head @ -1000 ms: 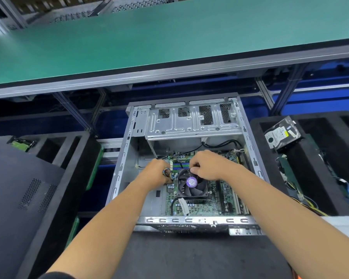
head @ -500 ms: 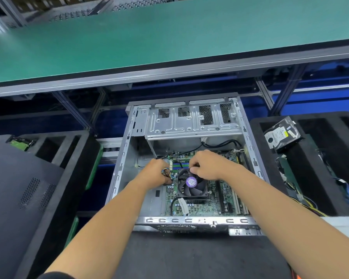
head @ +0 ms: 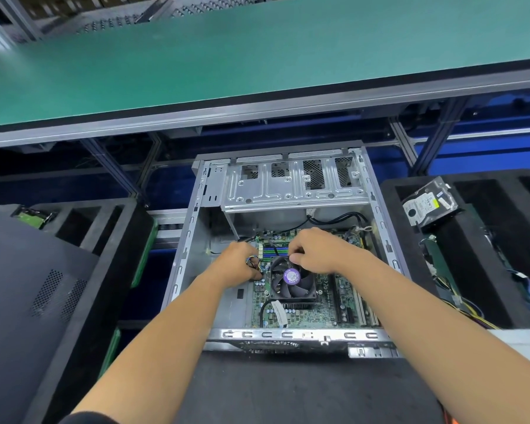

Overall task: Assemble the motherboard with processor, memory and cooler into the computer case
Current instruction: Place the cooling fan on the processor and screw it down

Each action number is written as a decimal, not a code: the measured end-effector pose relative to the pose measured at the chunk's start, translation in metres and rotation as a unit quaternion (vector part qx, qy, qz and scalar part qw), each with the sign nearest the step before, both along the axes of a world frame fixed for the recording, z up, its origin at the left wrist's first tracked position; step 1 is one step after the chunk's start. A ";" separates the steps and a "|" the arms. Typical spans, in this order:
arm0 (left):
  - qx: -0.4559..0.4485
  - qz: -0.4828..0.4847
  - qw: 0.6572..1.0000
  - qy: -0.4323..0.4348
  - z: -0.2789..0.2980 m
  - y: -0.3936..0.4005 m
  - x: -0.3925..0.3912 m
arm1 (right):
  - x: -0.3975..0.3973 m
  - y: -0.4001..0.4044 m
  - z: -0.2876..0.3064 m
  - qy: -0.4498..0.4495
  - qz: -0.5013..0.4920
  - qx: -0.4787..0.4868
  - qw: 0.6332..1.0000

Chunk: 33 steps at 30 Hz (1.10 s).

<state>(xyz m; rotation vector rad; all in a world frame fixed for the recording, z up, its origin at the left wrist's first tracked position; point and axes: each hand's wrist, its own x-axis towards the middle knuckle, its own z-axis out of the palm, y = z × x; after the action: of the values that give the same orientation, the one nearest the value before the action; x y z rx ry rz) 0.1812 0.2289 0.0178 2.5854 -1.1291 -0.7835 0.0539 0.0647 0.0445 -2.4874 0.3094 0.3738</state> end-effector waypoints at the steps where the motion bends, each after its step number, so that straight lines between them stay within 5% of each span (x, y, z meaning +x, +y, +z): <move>1: 0.001 -0.001 1.000 -0.004 0.000 0.000 0.000 | 0.000 0.000 0.000 0.001 0.001 -0.001 1.000; 23: -0.062 0.072 0.995 0.039 0.005 0.001 0.005 | 0.001 -0.001 0.000 0.008 0.007 -0.003 1.000; 33: -0.019 0.055 0.998 -0.004 0.002 0.003 0.006 | 0.000 -0.001 -0.001 0.006 0.006 -0.004 1.000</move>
<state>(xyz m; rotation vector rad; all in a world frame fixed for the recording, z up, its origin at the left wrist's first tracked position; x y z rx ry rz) 0.1871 0.2321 0.0194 2.5956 -0.9844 -0.7204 0.0538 0.0639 0.0440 -2.4962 0.3014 0.3930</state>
